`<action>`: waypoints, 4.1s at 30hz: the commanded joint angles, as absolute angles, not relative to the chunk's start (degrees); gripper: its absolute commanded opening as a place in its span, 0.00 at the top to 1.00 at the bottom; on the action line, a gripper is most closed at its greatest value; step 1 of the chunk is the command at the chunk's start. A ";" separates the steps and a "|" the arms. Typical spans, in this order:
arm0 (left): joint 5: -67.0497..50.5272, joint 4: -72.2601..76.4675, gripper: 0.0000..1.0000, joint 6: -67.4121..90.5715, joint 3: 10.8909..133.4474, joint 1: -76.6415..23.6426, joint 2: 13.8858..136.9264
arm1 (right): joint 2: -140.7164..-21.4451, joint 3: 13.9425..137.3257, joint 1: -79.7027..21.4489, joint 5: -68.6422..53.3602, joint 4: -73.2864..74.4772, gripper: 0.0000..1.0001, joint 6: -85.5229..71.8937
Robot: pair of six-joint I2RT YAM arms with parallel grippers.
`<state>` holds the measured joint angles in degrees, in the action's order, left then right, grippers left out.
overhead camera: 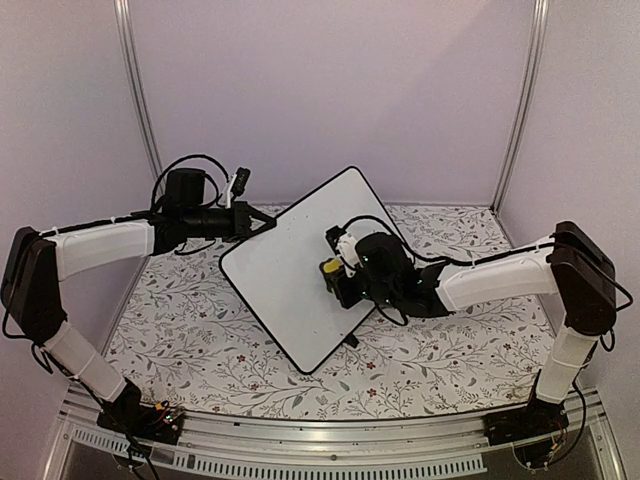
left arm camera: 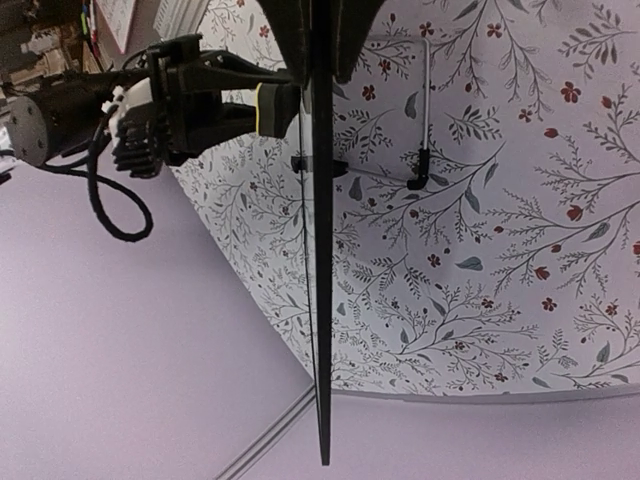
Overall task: Erase the whiteboard
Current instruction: Erase the whiteboard at the center of the board.
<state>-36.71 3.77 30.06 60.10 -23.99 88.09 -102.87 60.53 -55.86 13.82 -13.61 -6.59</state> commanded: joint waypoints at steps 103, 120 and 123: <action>-39.89 6.15 1.00 28.43 61.17 -24.72 88.61 | -104.20 56.86 -54.58 14.01 -20.58 1.00 -8.11; -40.21 6.24 1.00 28.72 61.18 -25.64 89.02 | -104.35 61.72 -54.70 17.26 -20.68 1.00 -8.19; -39.74 6.07 1.00 28.40 61.13 -25.74 88.75 | -107.12 66.56 -54.29 16.44 -19.32 1.00 -6.03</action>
